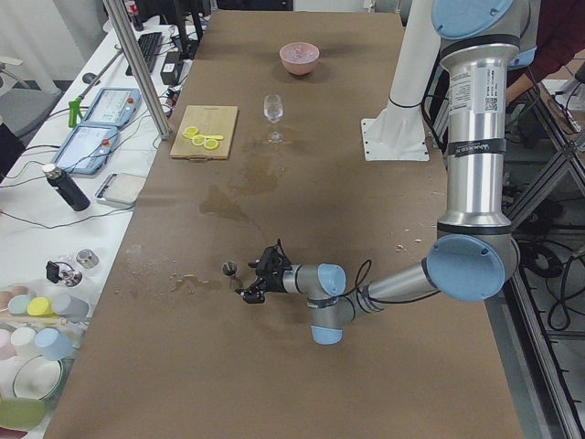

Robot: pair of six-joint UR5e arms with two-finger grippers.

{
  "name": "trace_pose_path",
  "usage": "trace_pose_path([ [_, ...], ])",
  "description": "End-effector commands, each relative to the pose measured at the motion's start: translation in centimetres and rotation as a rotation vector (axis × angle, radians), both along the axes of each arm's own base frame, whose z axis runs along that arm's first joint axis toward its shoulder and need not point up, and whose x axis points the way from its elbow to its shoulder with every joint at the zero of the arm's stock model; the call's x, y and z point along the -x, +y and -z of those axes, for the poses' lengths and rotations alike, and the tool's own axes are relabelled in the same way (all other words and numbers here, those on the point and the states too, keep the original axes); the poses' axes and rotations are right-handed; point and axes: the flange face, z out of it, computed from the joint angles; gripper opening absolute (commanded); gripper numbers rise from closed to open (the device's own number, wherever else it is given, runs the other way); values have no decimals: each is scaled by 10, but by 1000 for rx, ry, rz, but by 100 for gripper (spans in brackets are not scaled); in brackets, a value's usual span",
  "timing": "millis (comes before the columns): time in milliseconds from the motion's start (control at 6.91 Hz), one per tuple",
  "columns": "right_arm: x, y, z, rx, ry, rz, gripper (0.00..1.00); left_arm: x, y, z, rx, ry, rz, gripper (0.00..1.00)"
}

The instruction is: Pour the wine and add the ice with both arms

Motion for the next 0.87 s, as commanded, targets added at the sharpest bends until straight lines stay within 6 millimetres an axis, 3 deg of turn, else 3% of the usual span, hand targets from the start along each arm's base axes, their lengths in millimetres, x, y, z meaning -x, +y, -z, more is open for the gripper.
trace_pose_path([
  [0,0,0,0,0,1,0,100,15,18,-3,20,3,-42,98],
  [289,0,-1,1,-3,-1,0,100,38,12,6,82,50,-87,98],
  [723,0,0,0,-1,0,0,100,79,-41,63,287,76,-166,98],
])
